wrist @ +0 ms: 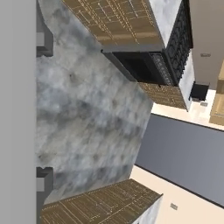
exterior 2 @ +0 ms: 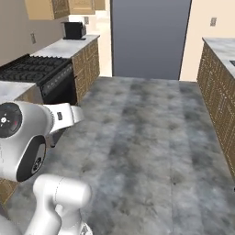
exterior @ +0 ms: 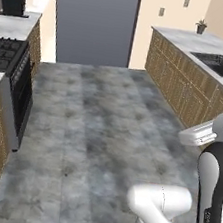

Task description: Retrieve the tupperware and aluminum foil from the cabinet and place them on the dining counter near the plate with broccoli and cucumber to prepare for storing leftovers.

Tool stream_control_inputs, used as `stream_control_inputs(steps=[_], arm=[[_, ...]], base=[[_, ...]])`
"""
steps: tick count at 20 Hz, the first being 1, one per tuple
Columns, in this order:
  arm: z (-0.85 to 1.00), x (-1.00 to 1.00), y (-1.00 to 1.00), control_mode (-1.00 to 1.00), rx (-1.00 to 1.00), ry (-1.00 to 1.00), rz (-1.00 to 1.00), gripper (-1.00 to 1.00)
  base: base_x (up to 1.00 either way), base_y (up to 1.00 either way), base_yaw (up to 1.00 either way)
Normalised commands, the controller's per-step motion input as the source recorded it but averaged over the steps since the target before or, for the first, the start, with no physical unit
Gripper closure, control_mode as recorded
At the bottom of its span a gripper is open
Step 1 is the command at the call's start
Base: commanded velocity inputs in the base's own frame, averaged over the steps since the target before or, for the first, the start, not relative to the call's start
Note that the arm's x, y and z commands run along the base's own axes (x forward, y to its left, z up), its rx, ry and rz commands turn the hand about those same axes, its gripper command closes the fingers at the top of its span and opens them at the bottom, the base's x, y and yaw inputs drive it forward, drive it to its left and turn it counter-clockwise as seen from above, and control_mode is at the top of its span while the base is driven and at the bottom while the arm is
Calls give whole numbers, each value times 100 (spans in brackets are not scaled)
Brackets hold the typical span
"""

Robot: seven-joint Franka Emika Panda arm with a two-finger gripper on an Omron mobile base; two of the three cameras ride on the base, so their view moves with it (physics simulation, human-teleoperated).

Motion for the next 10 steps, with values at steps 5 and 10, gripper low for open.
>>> stream_control_inputs(steps=[5,10], arm=[[0,0,0,100,0,0,0,-100],[0,0,0,100,0,0,0,-100]], base=[[100,30,-17],[100,15,0]])
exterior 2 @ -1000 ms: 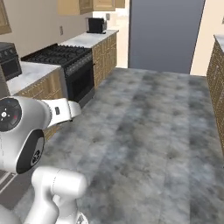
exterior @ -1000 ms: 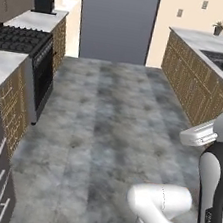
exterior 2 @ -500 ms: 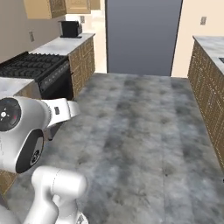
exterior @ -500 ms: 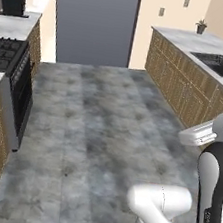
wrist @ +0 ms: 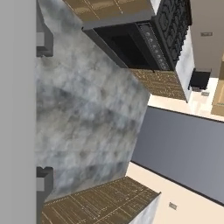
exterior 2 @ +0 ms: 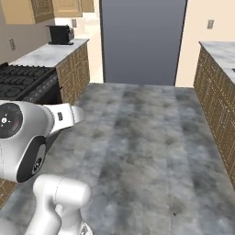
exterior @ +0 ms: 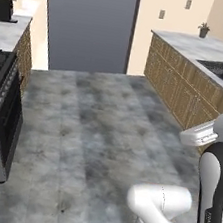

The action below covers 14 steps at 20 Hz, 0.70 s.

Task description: Retrieve the tupperware and aluminum foil from the cabinet and place them on the dining counter near the plate with broccoli and cucumber to prepare for storing leftovers.

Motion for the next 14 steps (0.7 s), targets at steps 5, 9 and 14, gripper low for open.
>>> stream_control_inputs(steps=[5,9,14], arm=[[0,0,0,100,0,0,0,-100],[0,0,0,100,0,0,0,-100],[0,0,0,100,0,0,0,-100]], base=[[100,5,14],[100,0,23],[100,0,25]])
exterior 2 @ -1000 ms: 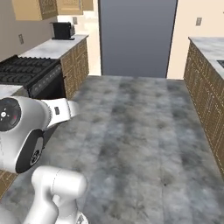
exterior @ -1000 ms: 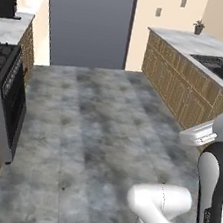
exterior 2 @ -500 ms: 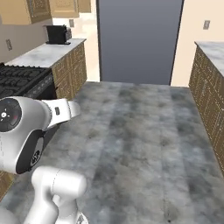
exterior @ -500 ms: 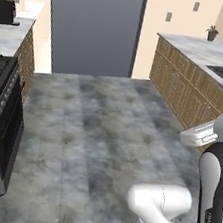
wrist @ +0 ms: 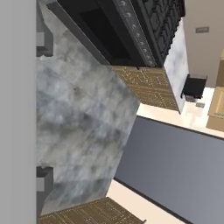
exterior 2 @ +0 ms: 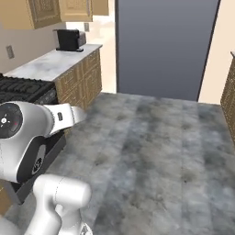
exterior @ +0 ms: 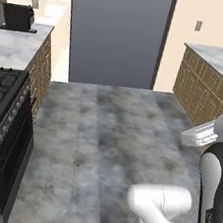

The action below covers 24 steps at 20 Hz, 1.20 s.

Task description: Retrieve the tupperware and aluminum foil from the cabinet and place them on the dining counter near the plate with broccoli and cucumber to prepare for storing leftovers.

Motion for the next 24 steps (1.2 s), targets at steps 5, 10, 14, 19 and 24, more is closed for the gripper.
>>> stream_control_inputs(steps=[5,10,14,19,24], arm=[[0,0,0,100,0,0,0,-100],[0,0,0,100,0,0,0,-100],[0,0,0,100,0,0,0,-100],[0,0,0,100,0,0,0,-100],[0,0,0,100,0,0,0,-100]], base=[[100,0,26],[100,0,33],[100,-7,34],[100,-54,16],[100,-52,7]])
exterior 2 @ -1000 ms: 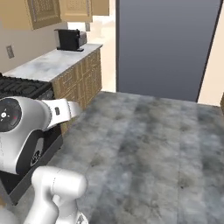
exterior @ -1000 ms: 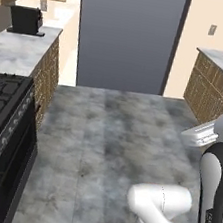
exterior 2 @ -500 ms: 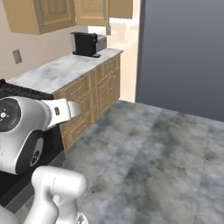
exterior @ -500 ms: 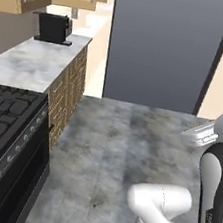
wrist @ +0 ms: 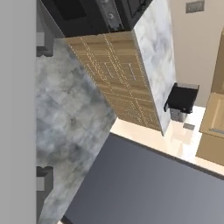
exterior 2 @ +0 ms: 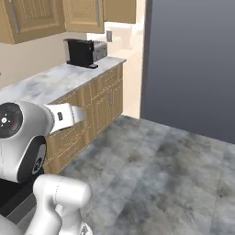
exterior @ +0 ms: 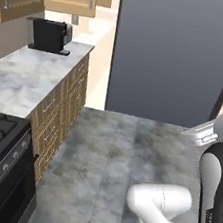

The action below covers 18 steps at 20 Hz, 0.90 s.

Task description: Retrieve the tupperware and aluminum foil from the cabinet and place them on the dining counter near the plate with broccoli and cucumber to prepare for storing leftovers.

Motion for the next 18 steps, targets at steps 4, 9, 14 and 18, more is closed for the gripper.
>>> stream_control_inputs(steps=[4,9,14,18], arm=[[0,0,0,100,0,0,0,-100],[0,0,0,100,0,0,0,-100],[0,0,0,100,0,0,0,-100],[0,0,0,100,0,0,0,-100]], base=[[100,-45,7],[100,-43,13],[100,-32,25],[100,-26,30]])
